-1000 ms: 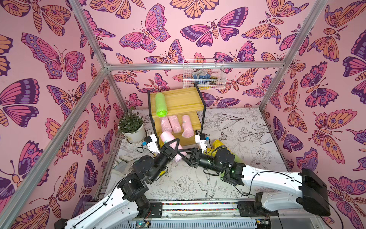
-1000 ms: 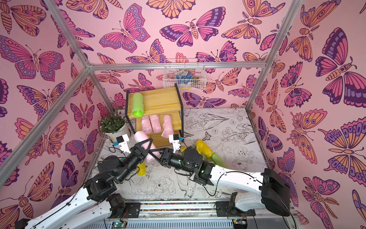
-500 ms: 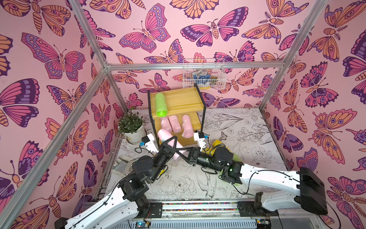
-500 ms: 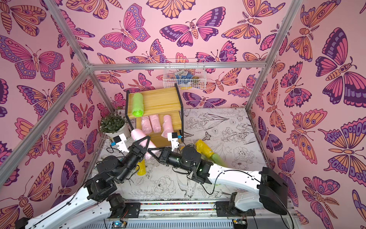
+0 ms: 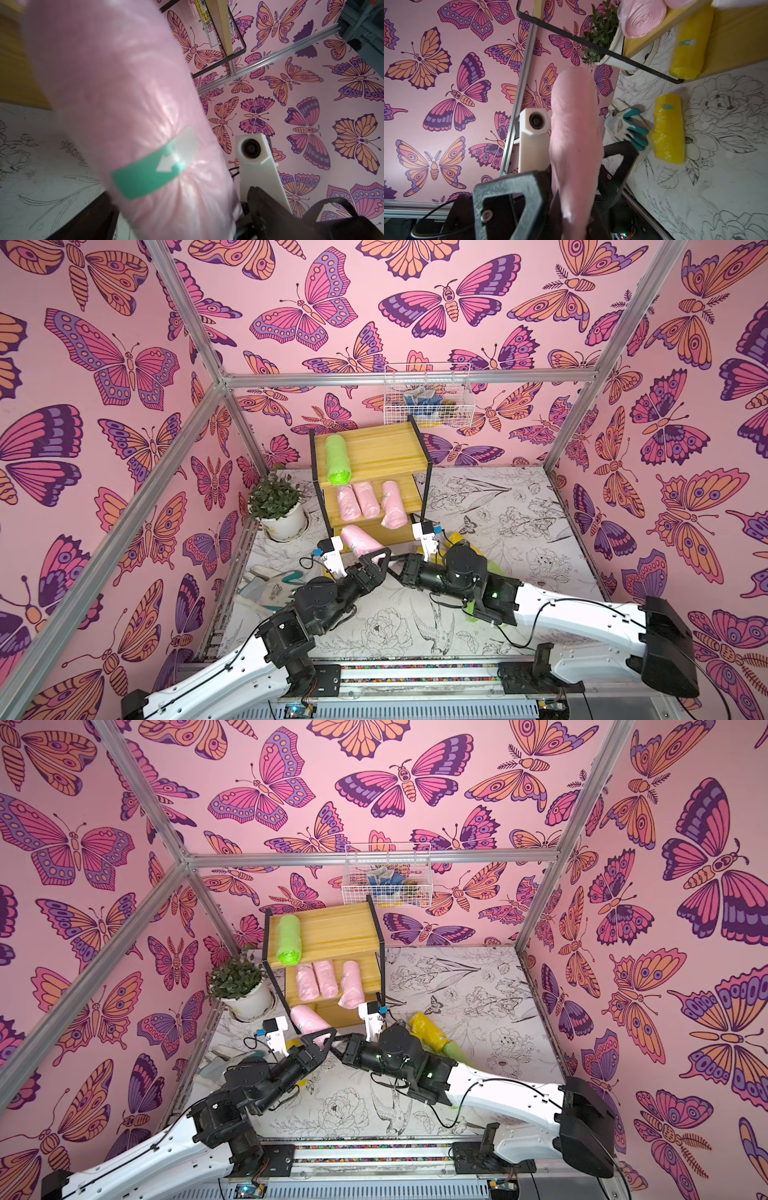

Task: Sort the rolls of trash bags by color and place them on the shelf
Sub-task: Pick up the roll of trash bags from the center of the board.

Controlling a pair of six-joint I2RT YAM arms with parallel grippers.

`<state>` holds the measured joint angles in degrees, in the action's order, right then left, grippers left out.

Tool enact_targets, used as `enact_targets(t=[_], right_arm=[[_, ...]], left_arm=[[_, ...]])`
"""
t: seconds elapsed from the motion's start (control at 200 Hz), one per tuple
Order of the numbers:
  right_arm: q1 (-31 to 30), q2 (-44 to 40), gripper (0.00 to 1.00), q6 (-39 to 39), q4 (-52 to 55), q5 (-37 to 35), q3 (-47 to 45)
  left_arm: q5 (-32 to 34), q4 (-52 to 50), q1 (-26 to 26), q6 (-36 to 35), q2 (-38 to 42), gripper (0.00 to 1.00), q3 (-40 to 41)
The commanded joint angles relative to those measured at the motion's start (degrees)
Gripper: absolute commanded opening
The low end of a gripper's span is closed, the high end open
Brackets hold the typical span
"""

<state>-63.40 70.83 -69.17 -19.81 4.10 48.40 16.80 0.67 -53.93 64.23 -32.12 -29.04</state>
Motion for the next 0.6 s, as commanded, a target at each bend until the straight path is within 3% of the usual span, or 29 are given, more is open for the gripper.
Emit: enact_targets(t=[0.0, 0.3, 0.596], right_arm=[[0.54, -4.19, 0.0, 7.29, 7.21, -4.13, 2.93], [2.41, -7.46, 0.0, 13.43, 15.73, -9.58, 2.49], [3.48, -5.35, 0.0, 13.09, 15.16, -7.99, 2.09]], left_arm=[[4.09, -8.65, -0.12, -5.11, 3.99, 1.0, -2.71], [8.07, -21.41, -0.12, -11.65, 11.2, 1.0, -8.54], [4.97, -22.03, -0.12, -6.27, 12.07, 1.0, -4.2]])
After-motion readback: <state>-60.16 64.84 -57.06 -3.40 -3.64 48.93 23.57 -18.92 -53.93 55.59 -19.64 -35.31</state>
